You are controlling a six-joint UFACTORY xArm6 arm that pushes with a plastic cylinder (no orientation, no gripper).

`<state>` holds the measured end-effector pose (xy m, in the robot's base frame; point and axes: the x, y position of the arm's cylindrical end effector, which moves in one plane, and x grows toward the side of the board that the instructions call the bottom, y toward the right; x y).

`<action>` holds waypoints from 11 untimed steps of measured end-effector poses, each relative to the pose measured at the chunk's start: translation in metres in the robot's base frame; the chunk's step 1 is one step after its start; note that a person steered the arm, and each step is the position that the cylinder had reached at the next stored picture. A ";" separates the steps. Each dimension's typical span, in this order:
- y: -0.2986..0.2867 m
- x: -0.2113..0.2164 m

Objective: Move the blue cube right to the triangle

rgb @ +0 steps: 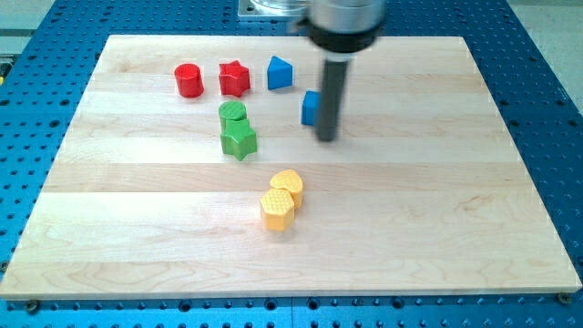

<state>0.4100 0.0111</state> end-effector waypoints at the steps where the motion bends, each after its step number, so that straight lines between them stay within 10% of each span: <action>1: -0.009 -0.027; 7: 0.108 -0.043; 11: 0.110 -0.126</action>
